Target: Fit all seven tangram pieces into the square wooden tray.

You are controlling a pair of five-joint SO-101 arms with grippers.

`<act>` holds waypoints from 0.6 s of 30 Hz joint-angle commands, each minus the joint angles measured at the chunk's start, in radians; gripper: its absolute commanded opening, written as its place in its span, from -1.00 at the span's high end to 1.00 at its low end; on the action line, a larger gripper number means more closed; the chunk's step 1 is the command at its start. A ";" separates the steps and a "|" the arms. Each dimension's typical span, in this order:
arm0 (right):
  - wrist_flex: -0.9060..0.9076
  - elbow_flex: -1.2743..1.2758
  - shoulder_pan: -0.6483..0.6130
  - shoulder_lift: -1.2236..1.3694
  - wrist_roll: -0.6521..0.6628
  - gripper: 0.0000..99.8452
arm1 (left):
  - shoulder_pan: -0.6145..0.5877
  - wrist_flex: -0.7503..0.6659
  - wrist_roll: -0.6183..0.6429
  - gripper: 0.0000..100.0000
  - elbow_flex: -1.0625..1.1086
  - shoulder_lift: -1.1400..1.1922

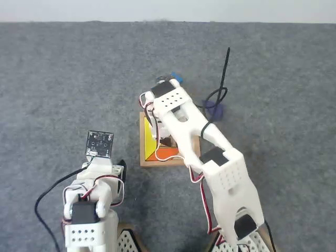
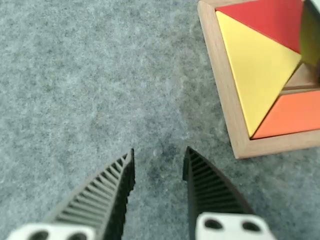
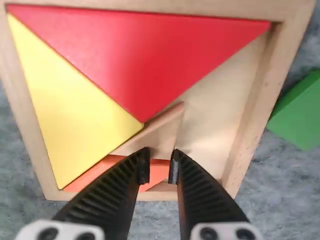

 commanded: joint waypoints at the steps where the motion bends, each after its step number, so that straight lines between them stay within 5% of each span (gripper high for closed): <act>1: 0.004 -0.029 -0.010 -0.113 0.011 0.87 | 0.003 0.009 -0.006 0.69 -0.008 -0.028; 10: -0.015 -0.028 0.048 -0.127 0.049 0.87 | 0.003 0.009 -0.006 0.69 -0.008 -0.028; 18: -0.220 0.129 0.010 -0.145 0.114 0.88 | 0.003 0.009 -0.006 0.69 -0.008 -0.028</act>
